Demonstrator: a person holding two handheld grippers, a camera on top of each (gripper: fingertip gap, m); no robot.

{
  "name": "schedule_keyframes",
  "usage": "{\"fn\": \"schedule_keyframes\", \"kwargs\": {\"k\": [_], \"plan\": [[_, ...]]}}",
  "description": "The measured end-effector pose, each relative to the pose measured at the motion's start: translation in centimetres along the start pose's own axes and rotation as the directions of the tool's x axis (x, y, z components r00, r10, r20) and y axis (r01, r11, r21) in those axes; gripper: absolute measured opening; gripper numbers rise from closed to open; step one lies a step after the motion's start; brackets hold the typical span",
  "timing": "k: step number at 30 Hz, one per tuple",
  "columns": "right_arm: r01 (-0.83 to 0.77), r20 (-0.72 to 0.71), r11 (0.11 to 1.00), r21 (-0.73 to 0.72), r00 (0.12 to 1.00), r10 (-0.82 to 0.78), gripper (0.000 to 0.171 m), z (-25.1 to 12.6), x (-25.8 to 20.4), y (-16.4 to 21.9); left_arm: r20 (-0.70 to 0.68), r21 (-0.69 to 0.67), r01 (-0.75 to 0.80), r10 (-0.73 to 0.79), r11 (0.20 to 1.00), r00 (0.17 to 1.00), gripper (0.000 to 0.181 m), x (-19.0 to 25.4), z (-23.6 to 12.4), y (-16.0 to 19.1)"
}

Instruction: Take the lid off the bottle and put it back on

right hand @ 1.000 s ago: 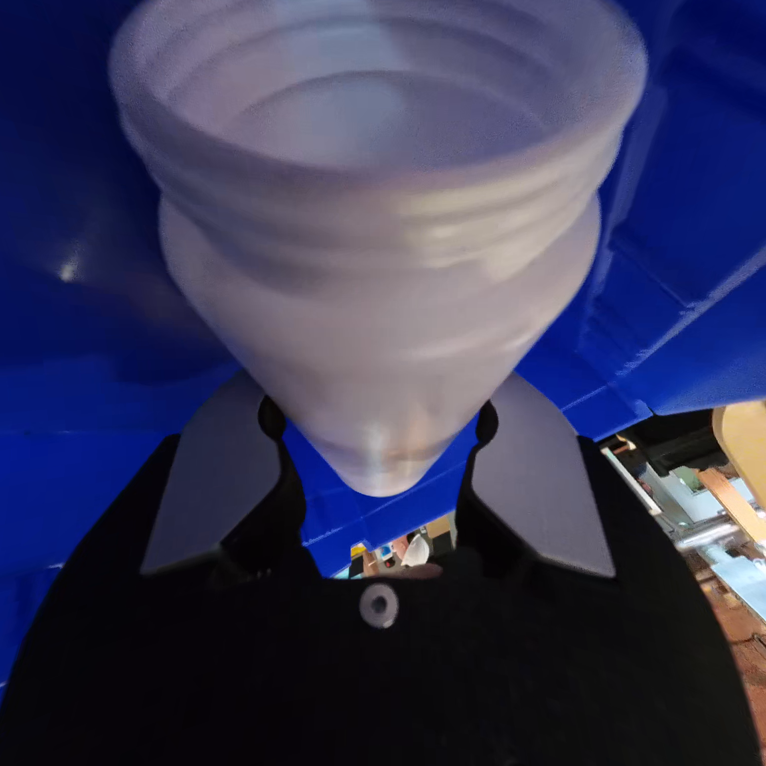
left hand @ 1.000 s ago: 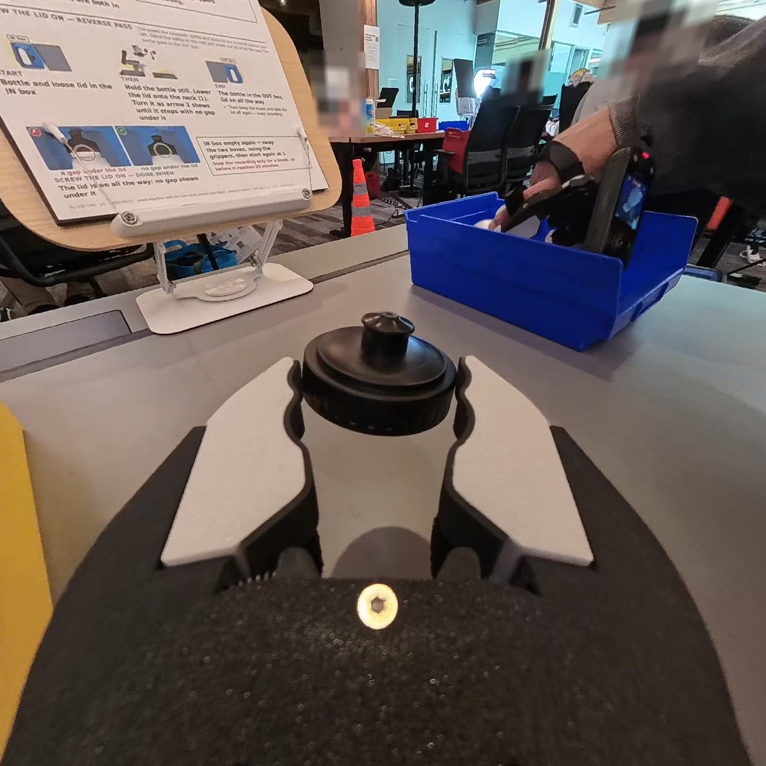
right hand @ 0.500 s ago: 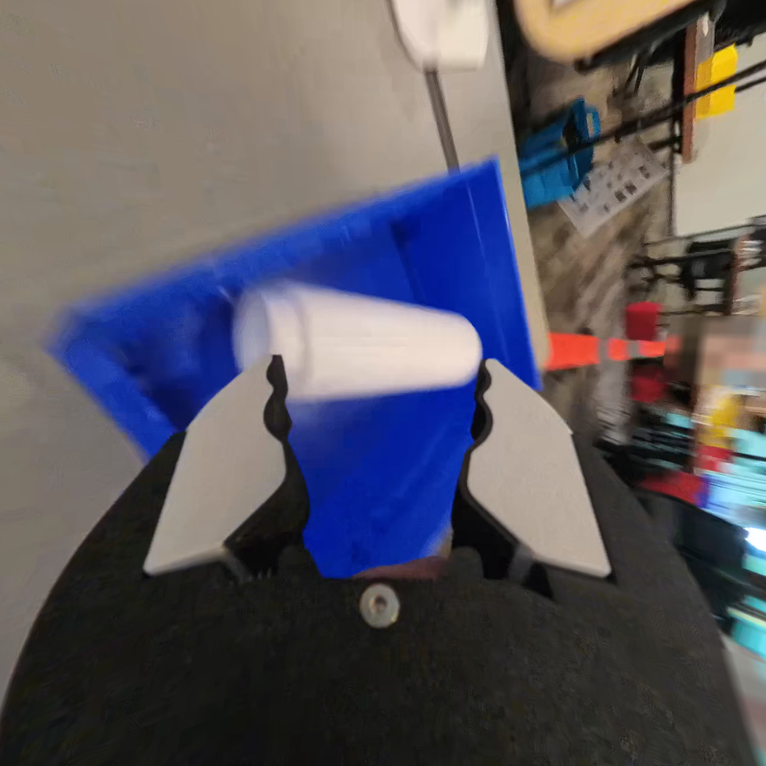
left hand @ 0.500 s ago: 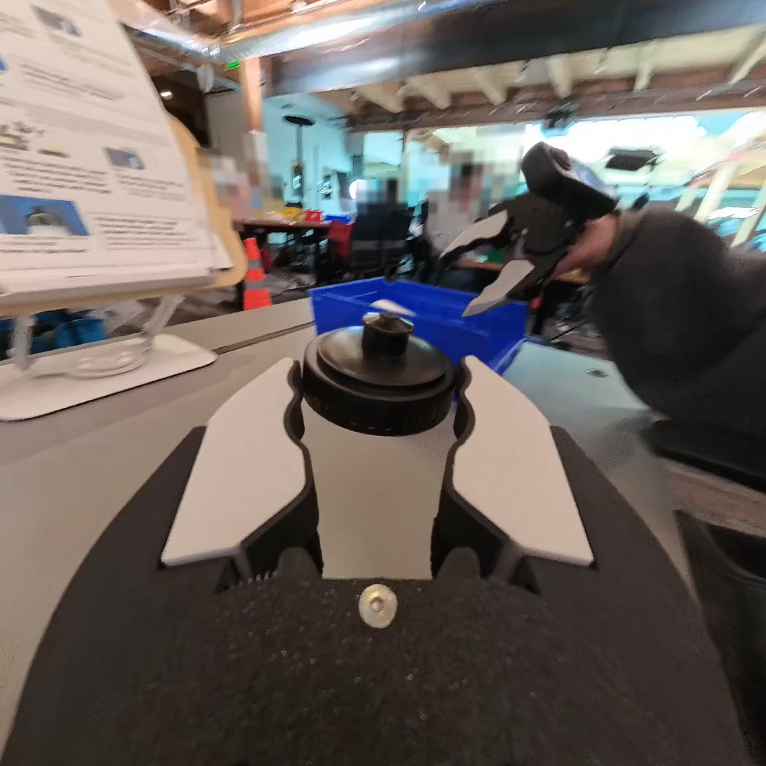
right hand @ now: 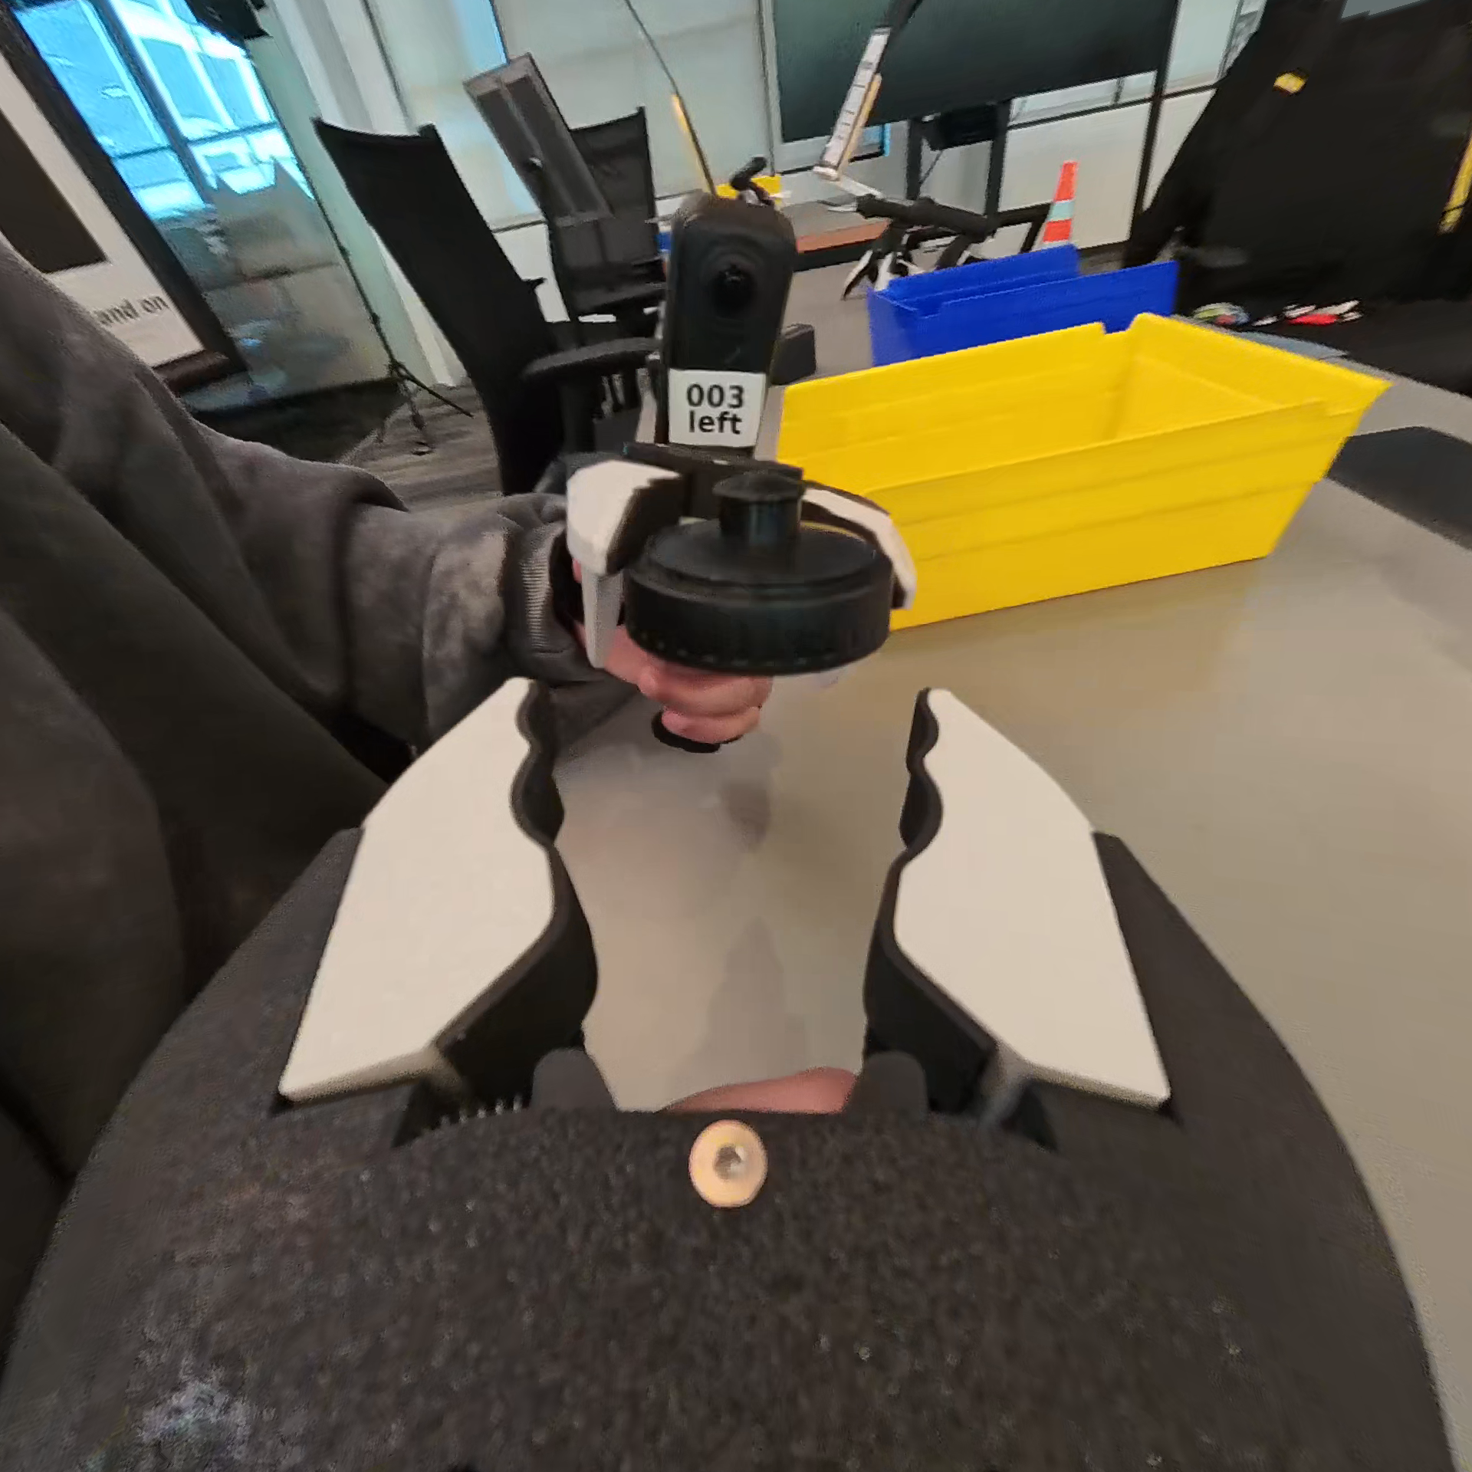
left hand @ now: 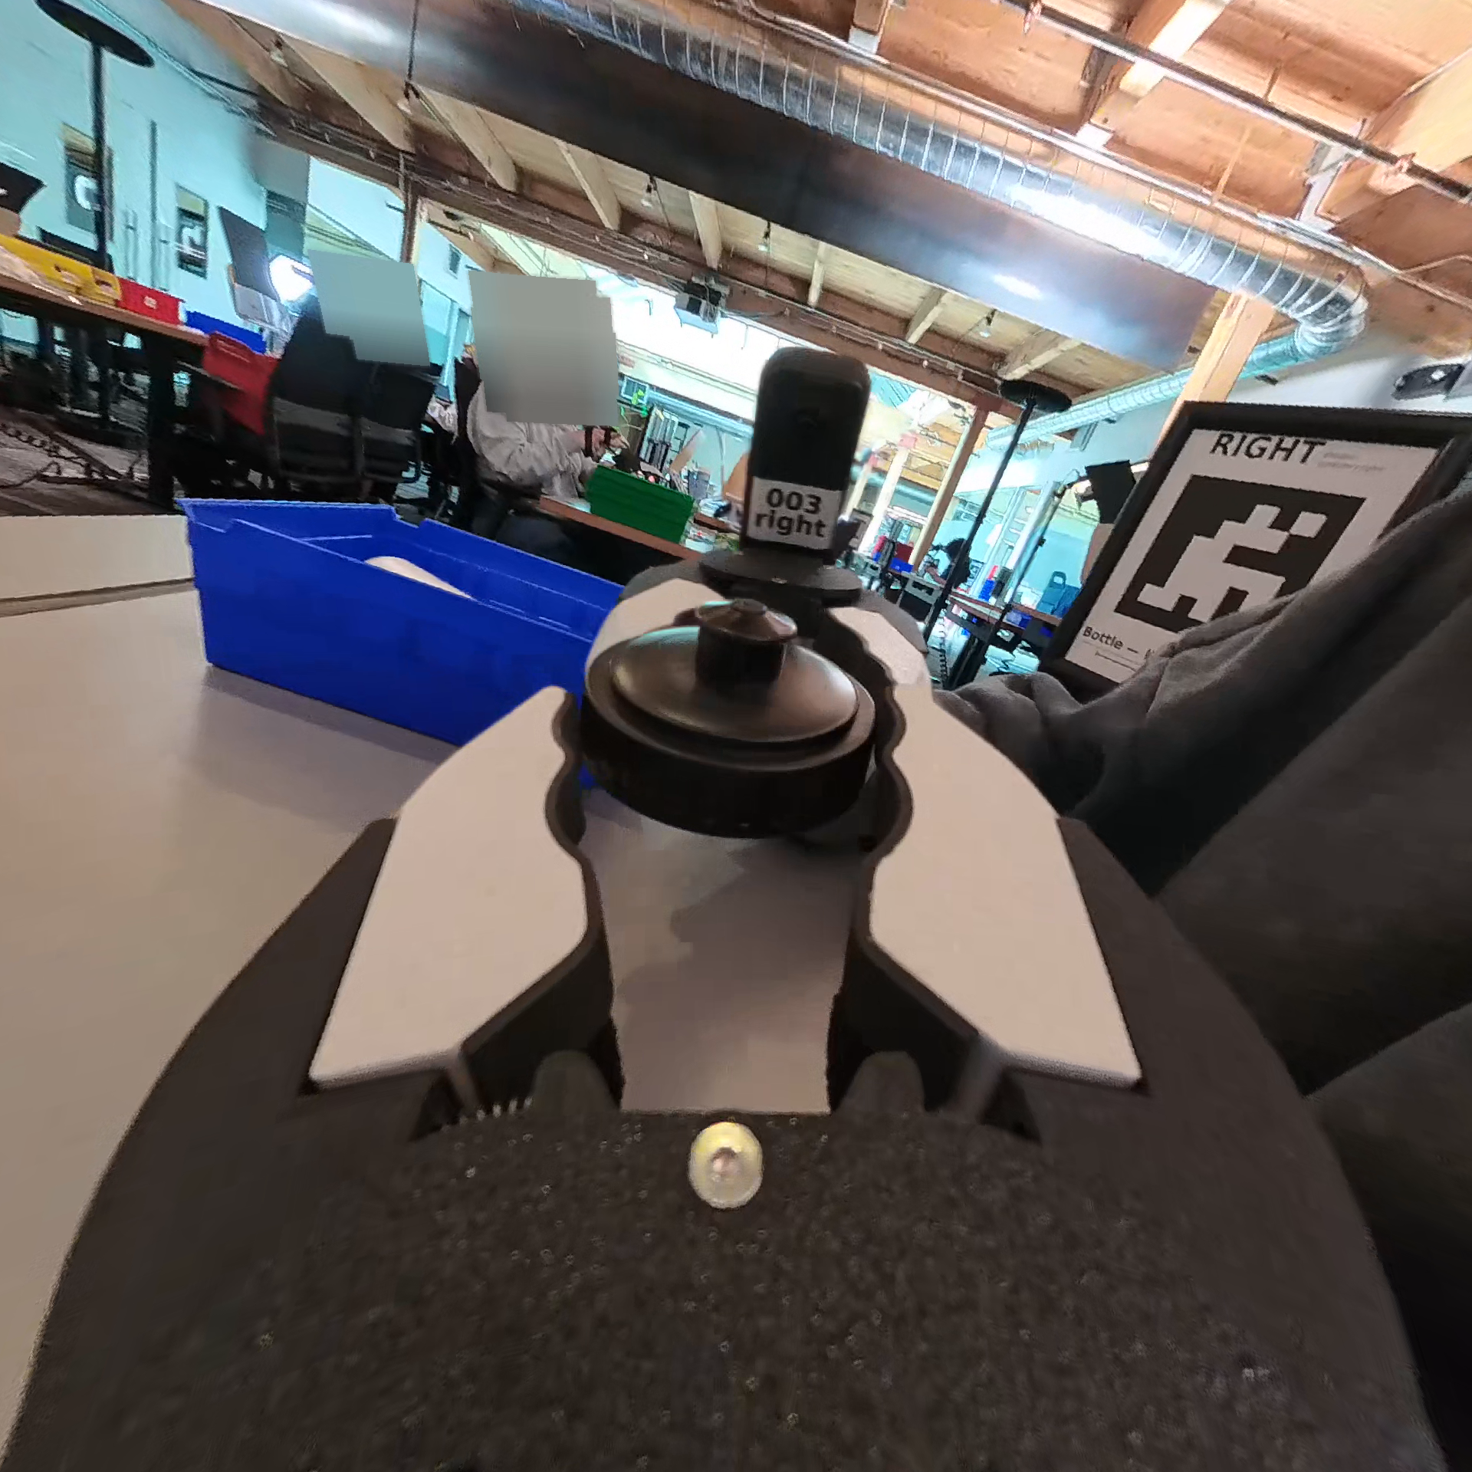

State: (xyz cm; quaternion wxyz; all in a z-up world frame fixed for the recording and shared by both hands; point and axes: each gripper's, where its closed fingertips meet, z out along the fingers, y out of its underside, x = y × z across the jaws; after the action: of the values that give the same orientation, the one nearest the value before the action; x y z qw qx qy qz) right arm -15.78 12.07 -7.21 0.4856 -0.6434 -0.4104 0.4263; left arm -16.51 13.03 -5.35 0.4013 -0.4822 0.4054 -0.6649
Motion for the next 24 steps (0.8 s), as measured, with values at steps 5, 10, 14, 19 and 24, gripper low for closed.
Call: {"fn": "schedule_keyframes", "kwargs": {"k": [5,10,14,19,24], "plan": [[-0.063,0.056,0.998,0.026,0.997,0.061,0.082,0.8,0.0,0.0,-0.035,-0.030,0.007,-0.008,1.000,0.999,0.070,0.7,0.5,0.8],[-0.025,0.069,0.999,0.049,0.997,0.021,0.068,0.9,-0.4,-0.1,-0.042,-0.051,0.019,-0.021,0.999,0.999,0.070,0.8,0.9,1.4],[-0.008,0.068,0.999,0.041,0.998,0.006,0.066,0.9,-0.5,-0.1,-0.044,-0.034,0.010,-0.012,0.999,0.999,0.070,0.9,0.9,1.3],[-0.019,0.041,0.998,0.054,0.999,0.017,0.066,0.6,-0.1,-0.5,0.037,-0.004,-0.006,0.006,1.000,0.999,0.085,0.1,0.4,0.6],[0.013,-0.105,0.995,0.095,0.994,-0.003,0.066,-3.2,1.0,-2.5,0.136,-0.081,-0.065,0.076,0.995,0.988,0.080,-0.8,-1.0,1.3]]}}
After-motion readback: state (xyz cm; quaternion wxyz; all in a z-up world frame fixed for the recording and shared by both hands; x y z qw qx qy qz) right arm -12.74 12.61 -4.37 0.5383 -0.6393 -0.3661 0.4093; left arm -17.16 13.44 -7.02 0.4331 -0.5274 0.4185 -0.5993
